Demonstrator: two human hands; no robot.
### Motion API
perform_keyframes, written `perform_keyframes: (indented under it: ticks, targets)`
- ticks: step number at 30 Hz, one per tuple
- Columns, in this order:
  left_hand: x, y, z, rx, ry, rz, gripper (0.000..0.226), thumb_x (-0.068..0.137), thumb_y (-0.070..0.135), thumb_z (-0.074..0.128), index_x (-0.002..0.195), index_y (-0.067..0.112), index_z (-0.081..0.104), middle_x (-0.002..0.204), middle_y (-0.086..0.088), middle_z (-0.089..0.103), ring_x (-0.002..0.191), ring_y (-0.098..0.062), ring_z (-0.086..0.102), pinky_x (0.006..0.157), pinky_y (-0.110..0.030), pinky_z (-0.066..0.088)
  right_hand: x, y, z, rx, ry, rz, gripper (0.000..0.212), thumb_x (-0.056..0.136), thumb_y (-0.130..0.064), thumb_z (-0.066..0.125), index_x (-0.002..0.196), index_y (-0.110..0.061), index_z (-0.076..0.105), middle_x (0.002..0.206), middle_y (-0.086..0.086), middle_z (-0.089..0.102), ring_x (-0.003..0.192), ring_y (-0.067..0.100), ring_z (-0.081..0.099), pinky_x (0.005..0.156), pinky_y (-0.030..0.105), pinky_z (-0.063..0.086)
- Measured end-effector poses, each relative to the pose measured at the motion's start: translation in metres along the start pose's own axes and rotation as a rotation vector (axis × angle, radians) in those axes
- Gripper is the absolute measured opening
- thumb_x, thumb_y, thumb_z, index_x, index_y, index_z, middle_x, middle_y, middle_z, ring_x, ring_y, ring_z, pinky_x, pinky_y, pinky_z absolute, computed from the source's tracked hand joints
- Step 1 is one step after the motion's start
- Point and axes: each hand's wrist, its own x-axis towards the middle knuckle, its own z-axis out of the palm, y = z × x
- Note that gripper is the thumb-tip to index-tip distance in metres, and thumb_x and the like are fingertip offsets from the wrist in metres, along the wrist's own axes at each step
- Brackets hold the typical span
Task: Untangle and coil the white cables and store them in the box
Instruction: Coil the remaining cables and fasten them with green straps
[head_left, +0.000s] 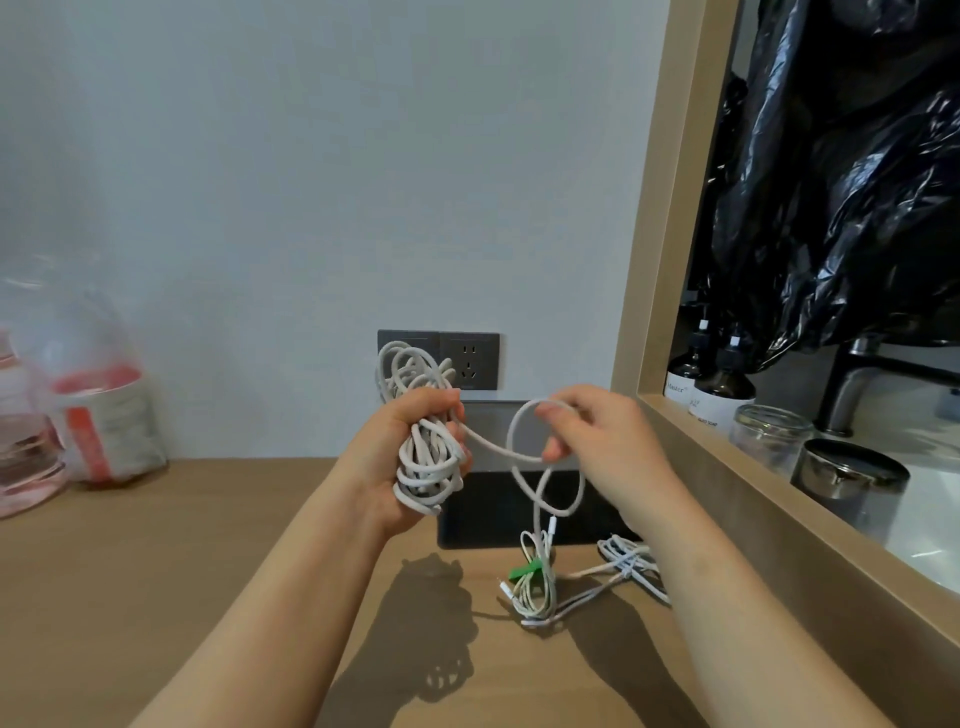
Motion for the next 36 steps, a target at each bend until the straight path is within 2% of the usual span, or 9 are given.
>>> perform_keyframes:
  ticks: [3, 5, 8, 12, 20, 25, 28, 31, 36]
  targets:
    - [-0.003, -0.001, -0.011, -0.086, -0.030, -0.023, 0.011, 0.067, 0.012, 0.062, 0.063, 0.005, 0.056, 0.048, -0.002, 0.050, 0.037, -0.010, 0.049, 0.041, -0.018, 0.048, 0.006, 0.002, -0.005, 0.812, 0.061, 0.492, 0.018, 0.096, -0.017, 0.047, 0.086, -0.008, 0.058, 0.047, -0.002, 0.050, 0.038, 0.008, 0.039, 0.041, 0.019, 0.040]
    - [-0.003, -0.007, -0.017, -0.176, -0.044, -0.053, 0.012, 0.068, 0.012, 0.061, 0.060, 0.005, 0.056, 0.048, -0.002, 0.050, 0.037, -0.010, 0.050, 0.039, -0.020, 0.048, 0.008, 0.005, -0.005, 1.014, 0.124, 0.641, 0.018, 0.095, -0.015, 0.047, 0.079, -0.011, 0.055, 0.046, -0.001, 0.051, 0.043, 0.010, 0.043, 0.048, 0.023, 0.043]
    - [-0.003, -0.011, -0.025, -0.243, -0.051, -0.060, 0.013, 0.066, 0.012, 0.061, 0.057, 0.006, 0.056, 0.049, -0.001, 0.051, 0.038, -0.009, 0.051, 0.039, -0.020, 0.049, 0.010, 0.002, -0.003, 1.107, 0.214, 0.629, 0.021, 0.090, -0.009, 0.046, 0.070, -0.012, 0.051, 0.047, -0.001, 0.051, 0.060, 0.013, 0.047, 0.064, 0.026, 0.042]
    - [-0.004, -0.006, -0.027, -0.309, -0.108, -0.014, 0.032, 0.038, -0.001, 0.083, 0.056, 0.006, 0.056, 0.051, 0.000, 0.051, 0.040, -0.009, 0.051, 0.041, -0.019, 0.049, 0.007, -0.003, -0.008, 1.447, 0.207, 0.574, 0.028, 0.088, -0.013, 0.044, 0.061, -0.013, 0.040, 0.040, -0.002, 0.034, 0.044, 0.013, 0.039, 0.069, 0.032, 0.045]
    - [0.002, 0.013, -0.006, -0.302, -0.080, 0.079, 0.014, 0.067, 0.012, 0.058, 0.054, 0.009, 0.053, 0.051, 0.003, 0.049, 0.039, -0.007, 0.048, 0.043, -0.014, 0.046, 0.007, -0.017, -0.019, 1.184, 0.069, 0.404, 0.027, 0.090, -0.020, 0.049, 0.065, -0.013, 0.045, 0.034, -0.007, 0.027, 0.028, 0.007, 0.025, 0.046, 0.016, 0.045]
    - [0.005, 0.028, 0.012, -0.322, -0.145, 0.128, 0.012, 0.066, 0.013, 0.058, 0.057, 0.010, 0.050, 0.050, 0.003, 0.047, 0.036, -0.007, 0.046, 0.041, -0.014, 0.045, 0.012, -0.038, -0.040, 0.037, -0.171, 0.224, 0.030, 0.086, -0.028, 0.065, 0.066, -0.007, 0.070, 0.037, -0.004, 0.025, 0.034, 0.011, 0.023, 0.061, 0.026, 0.044]
    - [0.007, 0.027, 0.013, -0.285, -0.113, 0.126, 0.016, 0.070, 0.013, 0.058, 0.055, 0.009, 0.052, 0.050, 0.002, 0.047, 0.037, -0.007, 0.046, 0.043, -0.013, 0.045, 0.011, -0.041, -0.040, -0.326, -0.226, 0.213, 0.032, 0.087, -0.035, 0.063, 0.066, -0.011, 0.072, 0.037, -0.004, 0.033, 0.036, 0.011, 0.029, 0.049, 0.024, 0.035]
    - [0.007, 0.020, 0.003, -0.220, -0.044, 0.115, 0.019, 0.075, 0.012, 0.057, 0.057, 0.011, 0.050, 0.051, 0.003, 0.046, 0.039, -0.006, 0.045, 0.044, -0.014, 0.042, 0.011, -0.028, -0.035, -0.232, -0.056, 0.219, 0.036, 0.093, -0.032, 0.055, 0.069, -0.009, 0.067, 0.046, -0.001, 0.039, 0.044, 0.014, 0.034, 0.052, 0.026, 0.033]
    - [0.002, 0.011, -0.028, -0.227, 0.012, 0.124, 0.016, 0.057, 0.008, 0.068, 0.061, 0.009, 0.053, 0.050, 0.001, 0.049, 0.039, -0.008, 0.049, 0.043, -0.016, 0.047, 0.016, -0.027, -0.036, 0.614, 0.116, 0.308, 0.034, 0.099, -0.024, 0.044, 0.068, -0.012, 0.048, 0.042, -0.006, 0.035, 0.036, 0.007, 0.031, 0.041, 0.016, 0.033]
